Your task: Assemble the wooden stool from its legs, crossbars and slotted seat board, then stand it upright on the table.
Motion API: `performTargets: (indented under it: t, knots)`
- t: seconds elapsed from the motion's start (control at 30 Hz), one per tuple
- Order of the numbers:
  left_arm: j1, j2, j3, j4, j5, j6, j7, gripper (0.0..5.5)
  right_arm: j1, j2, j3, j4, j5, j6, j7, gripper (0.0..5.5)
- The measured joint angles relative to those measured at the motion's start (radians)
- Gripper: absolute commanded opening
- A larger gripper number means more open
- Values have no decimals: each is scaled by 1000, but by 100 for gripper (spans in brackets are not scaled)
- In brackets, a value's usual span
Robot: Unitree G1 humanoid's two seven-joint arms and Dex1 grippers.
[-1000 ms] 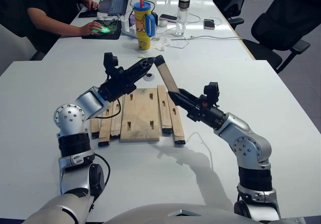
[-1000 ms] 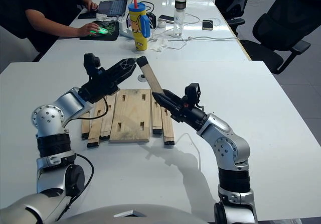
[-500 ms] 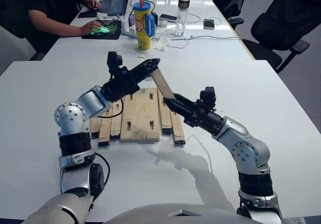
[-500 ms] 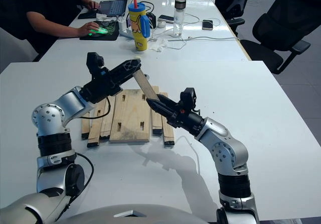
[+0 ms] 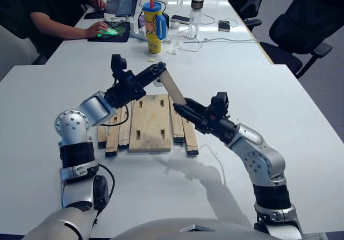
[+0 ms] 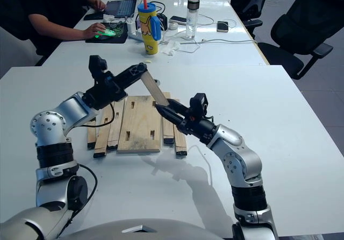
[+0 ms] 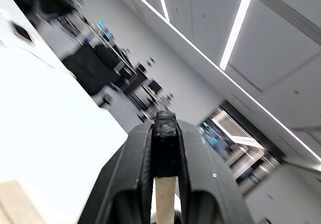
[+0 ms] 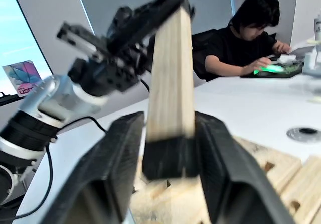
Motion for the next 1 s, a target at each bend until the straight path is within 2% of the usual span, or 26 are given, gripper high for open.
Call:
performTargets:
  t: [0.1, 0.23, 0.33, 0.4, 0.67, 1.0]
  knots:
    - [73, -11, 20, -65, 77, -97, 67, 46, 28, -39, 6, 50, -62, 19, -40, 245]
    - [221, 5, 34, -168, 317, -305, 167, 46, 91, -43, -39, 96, -109, 7, -127, 245]
    - [330, -16, 36, -250, 432, -398, 245, 46, 104, -18, -61, 121, -128, -20, -193, 245]
    - [336, -35, 21, -259, 479, -447, 276, 46, 94, 12, -59, 136, -136, -31, -221, 245]
    - [293, -65, 6, -136, 578, -568, 312, 46, 50, 56, -42, 154, -157, -46, -246, 245]
    - [332, -95, 16, -107, 592, -579, 320, 46, 41, 59, -18, 169, -165, -46, -242, 245]
